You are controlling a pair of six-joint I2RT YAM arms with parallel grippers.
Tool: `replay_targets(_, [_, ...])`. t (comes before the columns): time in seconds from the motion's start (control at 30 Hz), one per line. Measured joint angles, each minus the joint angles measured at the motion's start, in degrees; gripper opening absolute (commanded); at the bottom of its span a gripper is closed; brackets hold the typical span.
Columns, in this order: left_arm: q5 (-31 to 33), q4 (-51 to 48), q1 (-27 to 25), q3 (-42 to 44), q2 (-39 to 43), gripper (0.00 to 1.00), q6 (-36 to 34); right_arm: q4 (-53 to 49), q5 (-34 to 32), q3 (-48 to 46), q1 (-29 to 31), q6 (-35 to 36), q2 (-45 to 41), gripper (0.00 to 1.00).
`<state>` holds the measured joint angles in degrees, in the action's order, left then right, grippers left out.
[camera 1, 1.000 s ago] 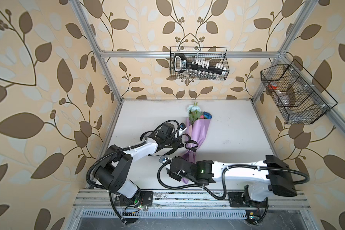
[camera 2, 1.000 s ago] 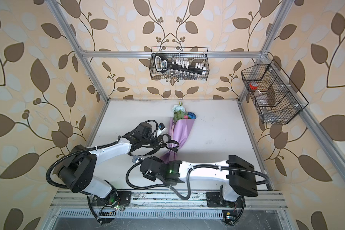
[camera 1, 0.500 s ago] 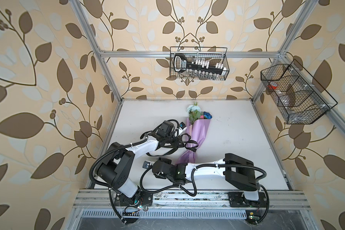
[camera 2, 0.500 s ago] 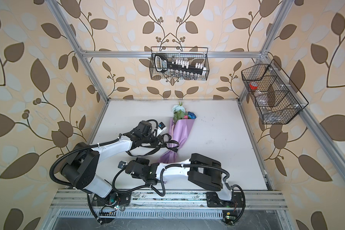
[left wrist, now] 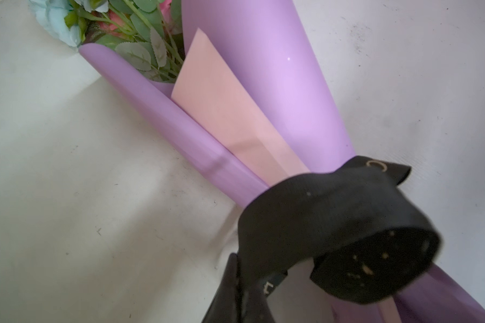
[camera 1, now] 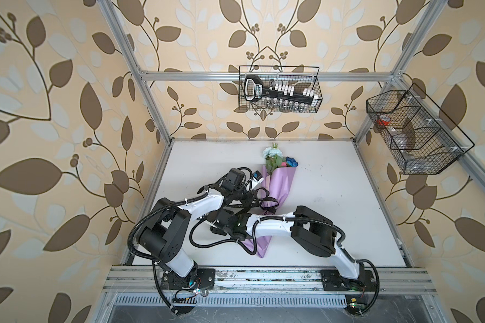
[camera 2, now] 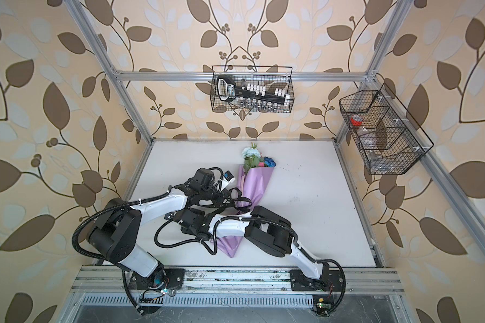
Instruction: Tie the bouquet of fake flowers
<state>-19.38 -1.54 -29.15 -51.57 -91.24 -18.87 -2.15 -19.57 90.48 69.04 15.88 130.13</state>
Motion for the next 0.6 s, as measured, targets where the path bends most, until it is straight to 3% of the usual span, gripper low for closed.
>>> replay_targets(0.1, [-0.15, -0.13, 0.0, -0.02, -0.13, 0.0, 0.0, -0.76, 2.03, 2.01, -0.07, -0.15, 1.64, 0.51])
replay_targets(0.17, [-0.17, -0.26, 0.0, -0.02, -0.13, 0.0, 0.0, -1.36, 2.91, 3.41, -0.13, -0.28, 2.56, 0.43])
replay_targets(0.27, [-0.17, -0.31, 0.0, -0.02, -0.13, 0.0, 0.0, -1.92, 3.8, 4.5, -0.42, -0.55, 3.39, 0.21])
replay_targets(0.4, [-0.17, -0.37, 0.0, -0.02, -0.13, 0.0, 0.0, -2.78, 4.42, 4.92, -0.72, -1.25, 3.8, 0.0])
replay_targets(0.6, [-0.17, -0.37, 0.0, -0.02, -0.13, 0.0, 0.0, -3.26, 5.27, 5.01, -0.92, -2.32, 3.76, 0.0])
